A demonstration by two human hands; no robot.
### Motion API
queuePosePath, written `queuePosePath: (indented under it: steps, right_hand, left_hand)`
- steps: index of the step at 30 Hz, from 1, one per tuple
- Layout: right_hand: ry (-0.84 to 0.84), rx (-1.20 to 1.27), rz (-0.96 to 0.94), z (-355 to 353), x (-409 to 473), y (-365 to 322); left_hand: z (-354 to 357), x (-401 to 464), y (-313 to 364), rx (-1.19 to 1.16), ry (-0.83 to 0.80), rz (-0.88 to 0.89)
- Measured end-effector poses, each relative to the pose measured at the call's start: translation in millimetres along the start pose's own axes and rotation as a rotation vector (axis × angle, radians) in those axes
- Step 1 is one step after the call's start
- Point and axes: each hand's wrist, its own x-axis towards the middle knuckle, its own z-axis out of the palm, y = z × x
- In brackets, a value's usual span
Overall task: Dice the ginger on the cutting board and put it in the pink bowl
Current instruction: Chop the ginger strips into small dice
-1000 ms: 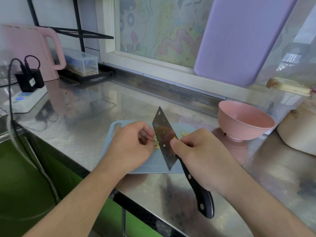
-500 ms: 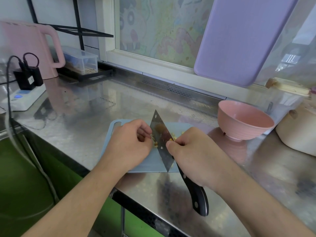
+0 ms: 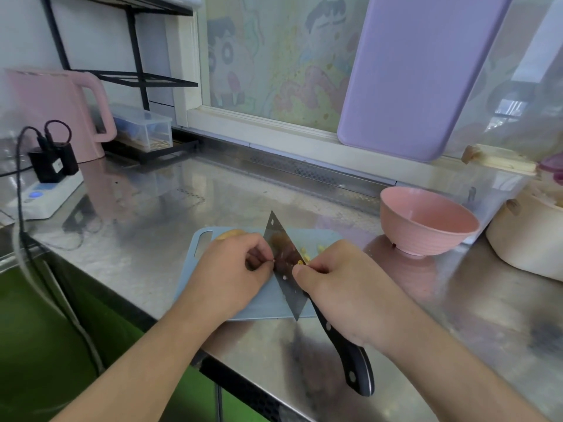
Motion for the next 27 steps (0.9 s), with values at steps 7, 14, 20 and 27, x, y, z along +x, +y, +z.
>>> queuePosePath:
  steps: [7, 14, 20, 27]
  right_hand:
    - [0.042, 0.048, -0.002, -24.0, -2.5, 5.2]
    - [0.005, 0.131, -0.001, -30.5, -4.4, 6.2]
    - [0.017, 0.128, 0.001, -33.2, -4.9, 6.8]
    - [0.039, 0.169, 0.003, -33.6, -3.1, 9.3]
  left_hand:
    - [2.2, 1.8, -1.7, 0.095, 0.059, 0.022]
    - [0.5, -3.6, 4.8, 0.127, -0.012, 0.189]
    - [0.9, -5.4, 1.9, 0.126, 0.014, 0.204]
    - [0.8, -3.1, -2.8, 0.056, 0.047, 0.142]
